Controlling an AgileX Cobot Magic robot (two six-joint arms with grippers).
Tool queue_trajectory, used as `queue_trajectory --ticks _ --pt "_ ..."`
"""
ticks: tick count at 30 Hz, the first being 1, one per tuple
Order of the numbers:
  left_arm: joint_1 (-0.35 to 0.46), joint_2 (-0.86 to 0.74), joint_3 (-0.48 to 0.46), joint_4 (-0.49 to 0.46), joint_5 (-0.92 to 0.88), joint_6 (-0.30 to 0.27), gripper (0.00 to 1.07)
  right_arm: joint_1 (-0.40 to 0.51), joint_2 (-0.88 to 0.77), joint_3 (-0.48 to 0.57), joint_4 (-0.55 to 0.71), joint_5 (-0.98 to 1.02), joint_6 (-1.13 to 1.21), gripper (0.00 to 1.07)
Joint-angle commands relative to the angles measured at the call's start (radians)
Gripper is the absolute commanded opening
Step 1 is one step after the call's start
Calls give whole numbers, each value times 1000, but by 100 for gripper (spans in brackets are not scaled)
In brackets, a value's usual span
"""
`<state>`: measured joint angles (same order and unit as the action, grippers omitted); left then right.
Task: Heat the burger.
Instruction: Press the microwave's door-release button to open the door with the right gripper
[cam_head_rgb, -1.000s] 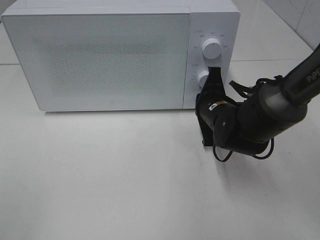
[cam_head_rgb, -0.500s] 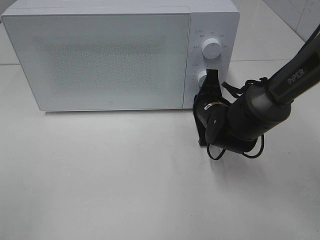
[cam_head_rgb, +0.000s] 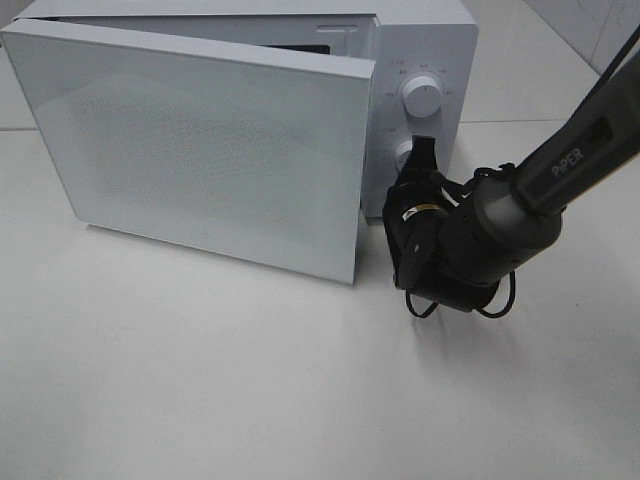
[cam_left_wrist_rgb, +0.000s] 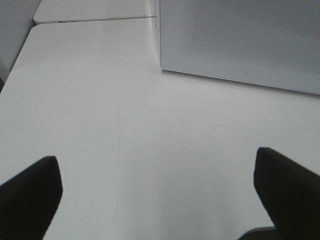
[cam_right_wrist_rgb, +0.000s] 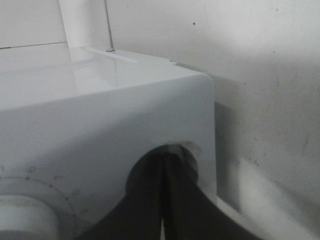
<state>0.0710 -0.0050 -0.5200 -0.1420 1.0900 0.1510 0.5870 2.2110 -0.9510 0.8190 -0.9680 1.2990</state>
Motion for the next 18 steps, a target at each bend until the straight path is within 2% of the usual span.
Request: queue_trajectory --ticks 1,9,18 --pt "-1 -19 2 0 -17 -8 98 -29 2 -93 -181 -233 10 0" --pt "-1 -19 2 0 -17 -8 98 -29 -18 -76 -181 -151 7 0" --pt "-1 -19 2 0 -17 -8 98 -29 -94 -11 -176 1 -52 0"
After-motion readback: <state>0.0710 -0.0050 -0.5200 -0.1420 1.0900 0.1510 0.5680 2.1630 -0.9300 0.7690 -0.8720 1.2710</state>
